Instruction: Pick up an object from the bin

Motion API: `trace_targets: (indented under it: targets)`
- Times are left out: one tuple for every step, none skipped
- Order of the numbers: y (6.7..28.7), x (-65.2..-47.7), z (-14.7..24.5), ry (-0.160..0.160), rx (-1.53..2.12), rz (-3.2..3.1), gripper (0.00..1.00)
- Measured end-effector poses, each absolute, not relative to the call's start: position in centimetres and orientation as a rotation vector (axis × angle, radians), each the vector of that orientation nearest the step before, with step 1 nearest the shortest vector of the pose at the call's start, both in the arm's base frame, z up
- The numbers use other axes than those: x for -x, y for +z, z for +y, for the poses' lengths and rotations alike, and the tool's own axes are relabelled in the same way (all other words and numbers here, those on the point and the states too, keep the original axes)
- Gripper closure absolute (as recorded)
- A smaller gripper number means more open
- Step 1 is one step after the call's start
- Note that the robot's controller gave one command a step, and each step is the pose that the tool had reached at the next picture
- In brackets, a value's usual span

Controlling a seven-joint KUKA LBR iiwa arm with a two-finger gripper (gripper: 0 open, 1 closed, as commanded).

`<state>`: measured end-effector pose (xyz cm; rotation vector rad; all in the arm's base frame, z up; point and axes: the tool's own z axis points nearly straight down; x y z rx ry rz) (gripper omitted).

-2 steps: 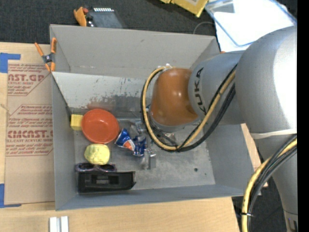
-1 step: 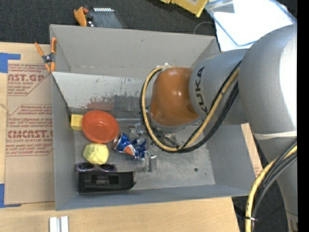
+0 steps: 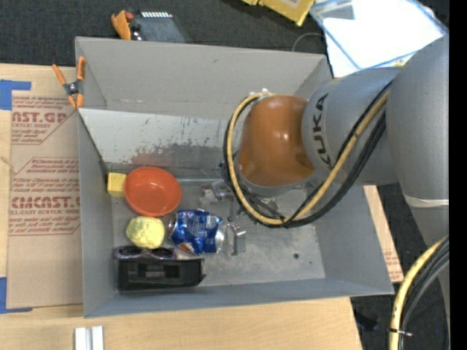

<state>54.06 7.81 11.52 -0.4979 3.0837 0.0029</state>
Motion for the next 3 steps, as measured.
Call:
trace_targets:
  targets:
    - [10.3, -53.7, 3.8, -0.005, 0.620, 3.071, 0.00]
    - [9.6, -54.2, 6.0, -0.011, 0.698, 3.051, 0.00]
    - [10.7, -53.1, 8.6, 0.000, 0.743, 3.040, 0.00]
